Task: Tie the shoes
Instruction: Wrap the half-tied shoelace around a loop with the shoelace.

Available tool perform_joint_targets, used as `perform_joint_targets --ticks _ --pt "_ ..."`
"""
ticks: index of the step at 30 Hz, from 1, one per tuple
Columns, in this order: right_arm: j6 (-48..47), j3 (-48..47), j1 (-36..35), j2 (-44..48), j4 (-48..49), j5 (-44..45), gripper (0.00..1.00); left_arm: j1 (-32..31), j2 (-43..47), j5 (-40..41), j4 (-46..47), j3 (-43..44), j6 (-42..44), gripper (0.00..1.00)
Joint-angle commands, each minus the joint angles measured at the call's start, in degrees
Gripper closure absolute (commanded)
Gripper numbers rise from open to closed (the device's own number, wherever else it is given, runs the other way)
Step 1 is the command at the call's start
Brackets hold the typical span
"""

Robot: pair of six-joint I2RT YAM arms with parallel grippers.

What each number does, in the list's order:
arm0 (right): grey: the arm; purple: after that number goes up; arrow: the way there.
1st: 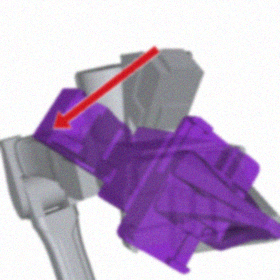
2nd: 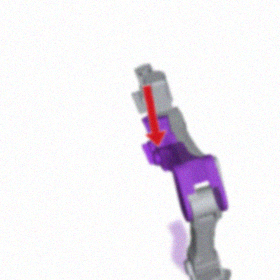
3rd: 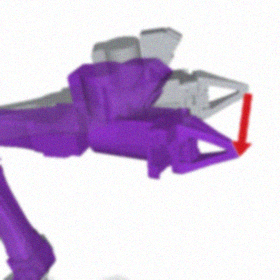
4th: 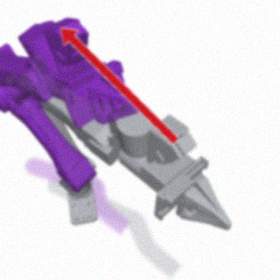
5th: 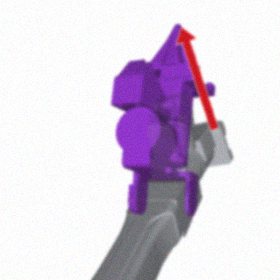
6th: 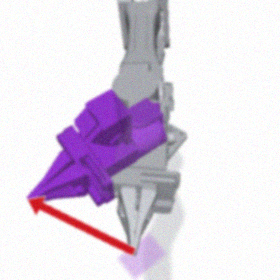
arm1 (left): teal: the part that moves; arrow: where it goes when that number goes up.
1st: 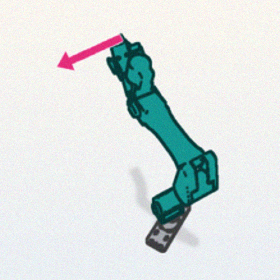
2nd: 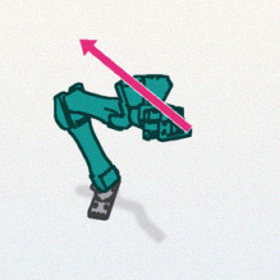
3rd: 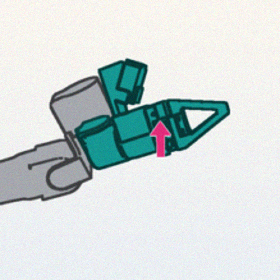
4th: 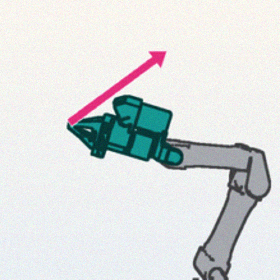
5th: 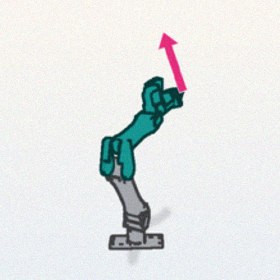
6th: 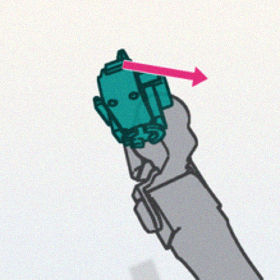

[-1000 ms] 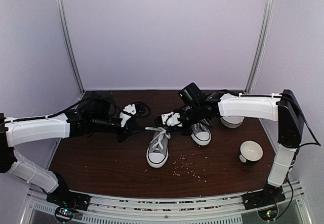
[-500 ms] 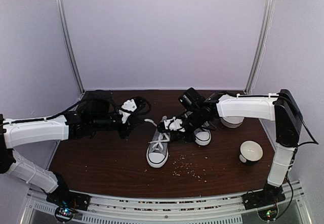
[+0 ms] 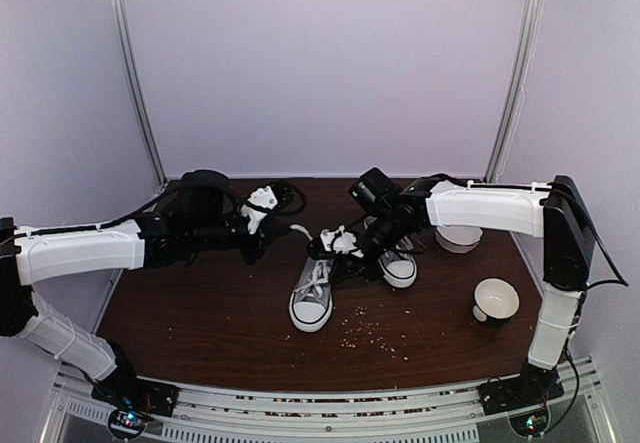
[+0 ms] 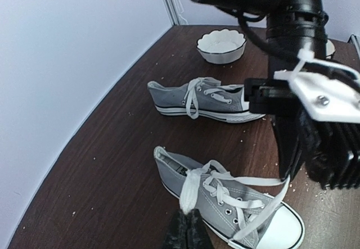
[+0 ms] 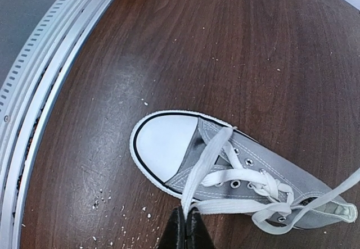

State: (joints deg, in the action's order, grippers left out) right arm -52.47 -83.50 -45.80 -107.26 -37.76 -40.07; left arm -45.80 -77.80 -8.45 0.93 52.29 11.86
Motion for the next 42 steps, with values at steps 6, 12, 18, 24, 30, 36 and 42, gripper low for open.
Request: perform_joint_targets --ticks 6,12,18,24,30,36,42 --pt "15.76 -4.58 3.02 -5.32 6.41 2.91 1.00 0.06 7.39 -9.31 8.90 -6.08 1.38 1.00" --pt "22.20 -3.96 5.12 -4.87 9.41 4.15 1.00 -1.82 8.12 -12.98 6.95 -8.20 3.88 1.00" --pt "25.22 -3.00 5.62 -3.51 11.04 3.77 1.00 -4.67 4.73 -10.49 3.26 -7.59 5.50 1.00" --pt "30.24 -2.77 7.54 -1.95 12.83 2.35 1.00 -6.62 3.16 -9.63 2.65 -8.13 5.97 1.00" --pt "31.93 -3.17 8.00 -0.95 12.70 2.20 1.00 -8.74 0.33 -6.69 0.00 -7.68 8.12 1.00" --pt "32.25 -3.23 8.01 -0.64 11.65 2.60 1.00 -12.09 -6.47 -5.67 -2.20 -3.80 10.76 1.00" --pt "30.03 -4.64 8.10 -0.88 7.44 2.64 1.00 -12.12 -7.68 -4.51 -0.17 -5.45 9.23 1.00"
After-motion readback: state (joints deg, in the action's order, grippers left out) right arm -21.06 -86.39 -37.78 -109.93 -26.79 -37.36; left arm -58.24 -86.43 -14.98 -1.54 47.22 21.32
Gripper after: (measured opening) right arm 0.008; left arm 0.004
